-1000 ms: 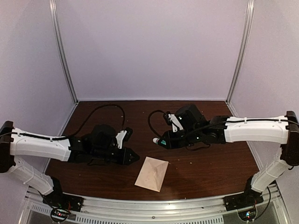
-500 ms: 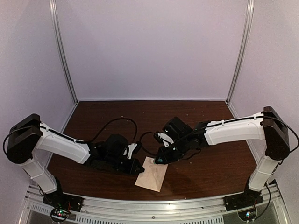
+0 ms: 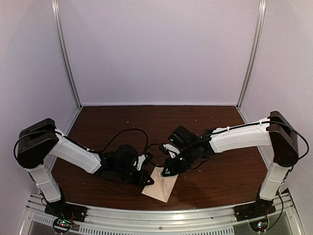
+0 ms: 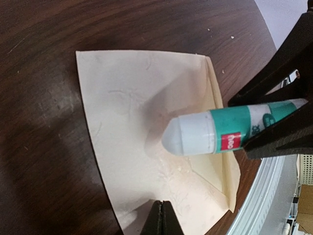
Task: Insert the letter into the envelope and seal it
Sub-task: Apply the solid glue to the envelope.
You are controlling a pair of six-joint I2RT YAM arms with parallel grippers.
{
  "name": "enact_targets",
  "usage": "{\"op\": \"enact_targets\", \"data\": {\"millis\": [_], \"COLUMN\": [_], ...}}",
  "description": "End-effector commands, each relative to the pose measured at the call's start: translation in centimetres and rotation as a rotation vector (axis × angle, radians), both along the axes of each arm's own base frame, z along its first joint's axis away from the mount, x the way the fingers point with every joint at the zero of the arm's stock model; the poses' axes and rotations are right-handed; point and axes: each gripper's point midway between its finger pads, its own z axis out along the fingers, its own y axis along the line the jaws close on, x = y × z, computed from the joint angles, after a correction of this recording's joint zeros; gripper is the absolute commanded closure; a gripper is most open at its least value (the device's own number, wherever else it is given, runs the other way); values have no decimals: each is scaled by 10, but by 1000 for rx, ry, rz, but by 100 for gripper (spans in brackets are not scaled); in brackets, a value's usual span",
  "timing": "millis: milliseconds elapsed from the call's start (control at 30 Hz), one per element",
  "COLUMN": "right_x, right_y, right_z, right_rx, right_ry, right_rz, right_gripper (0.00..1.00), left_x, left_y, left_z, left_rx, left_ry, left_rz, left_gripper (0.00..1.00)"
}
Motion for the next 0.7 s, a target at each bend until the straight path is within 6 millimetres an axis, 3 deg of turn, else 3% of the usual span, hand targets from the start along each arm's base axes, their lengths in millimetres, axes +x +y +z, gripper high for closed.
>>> {"op": "enact_targets", "data": {"millis": [0, 300, 667], "right_x": [3, 0, -8], "right_y": [5, -2, -14], "right_z": [-1, -3, -11], "right_rx": [1, -22, -63], "right_ry": [0, 12, 30], "right_rz": [5, -6, 0], "right_gripper": [93, 93, 93], "left_x": [6, 8, 10], "left_y": [-14, 0, 2], "left_z": [9, -6, -7], "left_rx": [-49, 33, 52], "left_ry": [-44, -39, -43], "left_rz": [-18, 19, 29], "left_gripper": [100, 100, 100]}}
